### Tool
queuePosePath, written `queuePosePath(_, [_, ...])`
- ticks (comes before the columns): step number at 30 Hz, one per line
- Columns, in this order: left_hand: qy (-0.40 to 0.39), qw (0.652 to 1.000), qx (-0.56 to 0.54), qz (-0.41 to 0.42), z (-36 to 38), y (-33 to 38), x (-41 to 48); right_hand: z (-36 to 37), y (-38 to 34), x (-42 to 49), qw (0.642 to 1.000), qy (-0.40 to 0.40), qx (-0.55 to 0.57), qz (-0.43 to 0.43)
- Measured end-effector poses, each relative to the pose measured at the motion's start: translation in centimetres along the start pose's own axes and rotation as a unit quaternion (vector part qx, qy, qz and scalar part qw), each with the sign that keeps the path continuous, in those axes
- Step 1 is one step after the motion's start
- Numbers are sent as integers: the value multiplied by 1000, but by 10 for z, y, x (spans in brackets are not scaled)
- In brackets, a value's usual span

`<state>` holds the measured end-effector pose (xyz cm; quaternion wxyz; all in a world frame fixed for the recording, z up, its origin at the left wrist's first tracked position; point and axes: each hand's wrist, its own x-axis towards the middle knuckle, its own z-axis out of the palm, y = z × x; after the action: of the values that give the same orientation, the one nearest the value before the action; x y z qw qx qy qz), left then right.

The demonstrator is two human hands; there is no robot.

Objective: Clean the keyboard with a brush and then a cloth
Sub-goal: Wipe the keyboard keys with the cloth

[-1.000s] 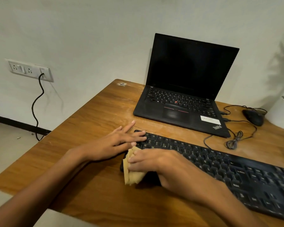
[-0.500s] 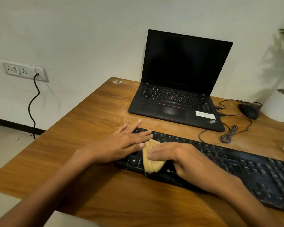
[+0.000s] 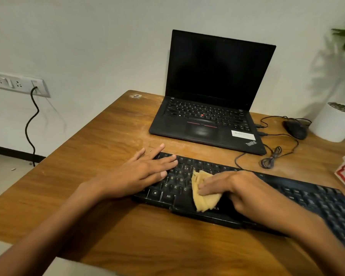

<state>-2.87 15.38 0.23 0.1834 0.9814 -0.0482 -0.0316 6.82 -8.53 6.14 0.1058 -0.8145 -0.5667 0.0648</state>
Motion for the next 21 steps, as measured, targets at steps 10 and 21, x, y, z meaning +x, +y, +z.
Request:
queuePosePath(10, [18,997,68,-18,-3,17,16,21,-7,27,994,77,-27,-69])
queuePosePath(21, [43,996,74,-3,-3,28,24,3,6,28,994,97,-32,-33])
